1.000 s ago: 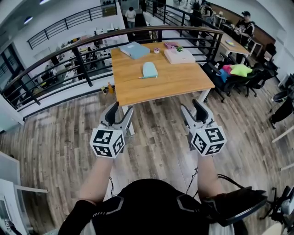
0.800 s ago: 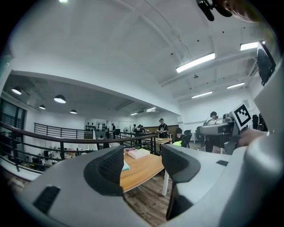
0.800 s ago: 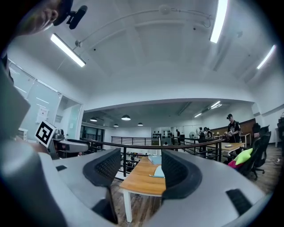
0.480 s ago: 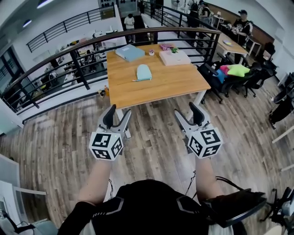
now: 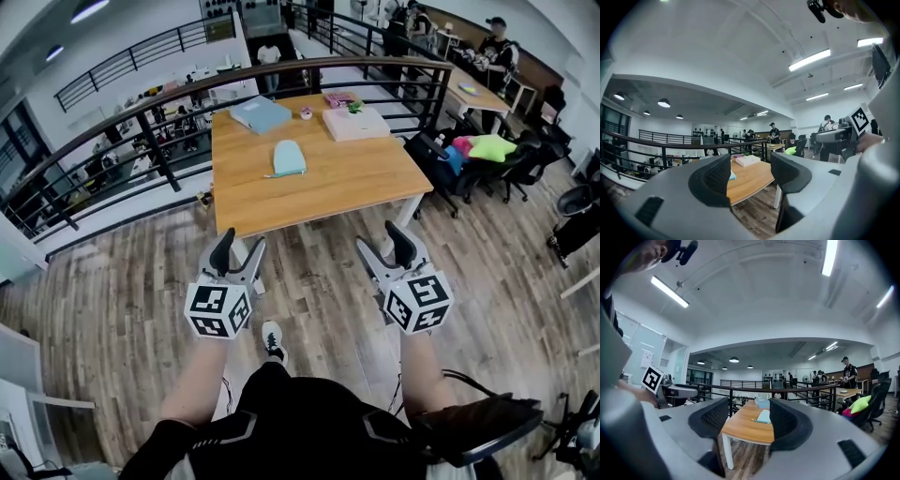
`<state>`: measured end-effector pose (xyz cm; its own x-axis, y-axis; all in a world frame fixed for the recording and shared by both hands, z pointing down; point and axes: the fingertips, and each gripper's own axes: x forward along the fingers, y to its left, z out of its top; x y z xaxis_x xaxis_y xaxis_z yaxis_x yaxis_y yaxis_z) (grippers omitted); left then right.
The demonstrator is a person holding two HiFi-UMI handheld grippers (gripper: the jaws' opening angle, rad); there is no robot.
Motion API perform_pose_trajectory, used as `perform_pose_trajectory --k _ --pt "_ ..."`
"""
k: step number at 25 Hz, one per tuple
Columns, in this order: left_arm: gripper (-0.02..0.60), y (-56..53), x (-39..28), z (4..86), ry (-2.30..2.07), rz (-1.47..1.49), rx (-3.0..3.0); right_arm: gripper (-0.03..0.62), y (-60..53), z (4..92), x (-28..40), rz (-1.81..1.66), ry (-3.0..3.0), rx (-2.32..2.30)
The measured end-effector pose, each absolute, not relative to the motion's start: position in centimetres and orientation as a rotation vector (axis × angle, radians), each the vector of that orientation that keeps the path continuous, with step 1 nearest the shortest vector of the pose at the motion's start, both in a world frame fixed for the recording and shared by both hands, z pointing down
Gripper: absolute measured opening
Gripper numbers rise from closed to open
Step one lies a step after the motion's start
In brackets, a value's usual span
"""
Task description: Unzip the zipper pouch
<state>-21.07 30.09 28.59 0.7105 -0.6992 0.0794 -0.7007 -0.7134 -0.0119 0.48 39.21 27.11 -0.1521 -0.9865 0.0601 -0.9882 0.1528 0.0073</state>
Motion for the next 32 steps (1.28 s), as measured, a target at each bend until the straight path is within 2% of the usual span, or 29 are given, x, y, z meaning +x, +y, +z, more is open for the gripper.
perform_pose_trajectory --k 19,32 --pt "0.268 3.1 -18.9 28.5 -1.113 0.138 2.935 0.268 14.2 27.7 2.5 0.065 -2.316 1.988" --pt "0.268 -7.4 -18.4 29.8 -1.050 0.165 2.910 0.256 3.3 29.0 3.1 0.142 -2.347 1.905"
